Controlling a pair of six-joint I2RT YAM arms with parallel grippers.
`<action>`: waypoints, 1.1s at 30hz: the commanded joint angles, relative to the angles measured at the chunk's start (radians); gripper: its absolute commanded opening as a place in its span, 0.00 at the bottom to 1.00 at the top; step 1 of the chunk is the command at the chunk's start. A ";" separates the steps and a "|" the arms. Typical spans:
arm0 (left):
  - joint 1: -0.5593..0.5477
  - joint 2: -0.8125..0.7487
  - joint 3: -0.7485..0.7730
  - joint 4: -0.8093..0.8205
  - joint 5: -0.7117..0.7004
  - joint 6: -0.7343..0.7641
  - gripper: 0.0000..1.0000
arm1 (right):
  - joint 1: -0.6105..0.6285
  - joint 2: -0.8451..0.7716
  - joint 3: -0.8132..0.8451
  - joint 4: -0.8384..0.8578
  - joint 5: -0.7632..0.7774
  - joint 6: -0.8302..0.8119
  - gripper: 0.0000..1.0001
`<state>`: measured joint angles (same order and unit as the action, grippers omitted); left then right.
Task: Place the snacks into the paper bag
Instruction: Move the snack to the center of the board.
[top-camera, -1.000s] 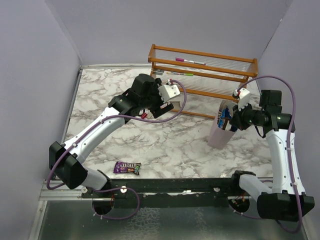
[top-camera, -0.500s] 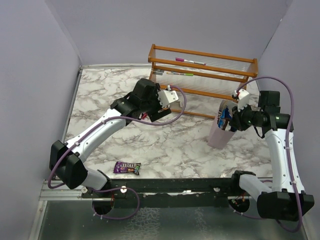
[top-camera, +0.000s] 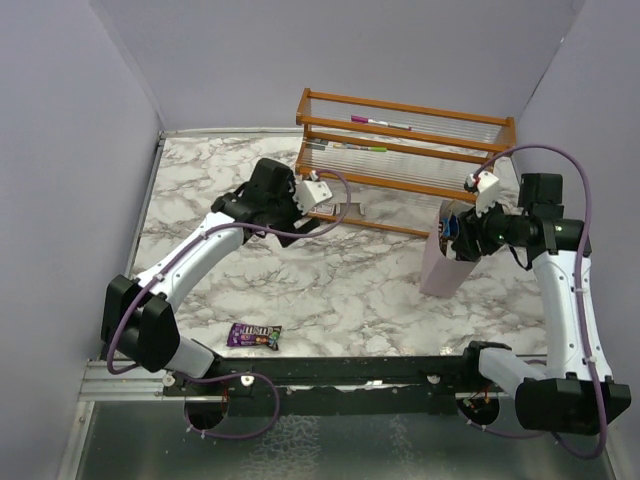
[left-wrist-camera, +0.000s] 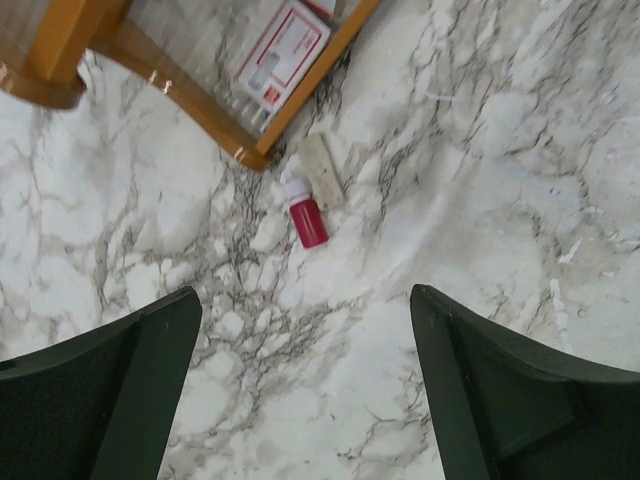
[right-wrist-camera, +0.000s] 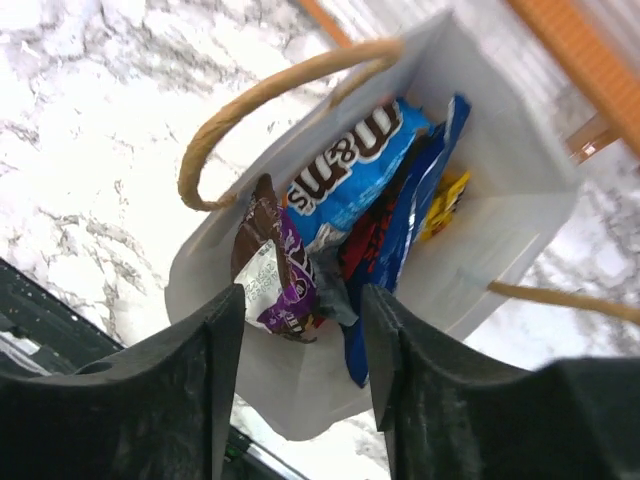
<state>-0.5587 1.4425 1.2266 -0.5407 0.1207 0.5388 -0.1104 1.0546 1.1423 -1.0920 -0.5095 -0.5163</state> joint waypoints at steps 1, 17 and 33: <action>0.107 0.012 -0.034 -0.049 0.117 0.020 0.90 | 0.005 0.016 0.119 -0.022 -0.049 -0.007 0.58; 0.301 -0.013 -0.199 -0.160 0.168 0.223 0.99 | 0.005 0.063 0.274 0.079 -0.130 0.024 0.92; 0.321 -0.182 -0.440 -0.450 0.327 0.715 0.96 | 0.005 0.067 0.188 0.267 -0.259 0.070 0.90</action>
<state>-0.2340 1.2964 0.8253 -0.9012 0.3542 1.1168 -0.1104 1.1522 1.3258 -0.8829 -0.7246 -0.4622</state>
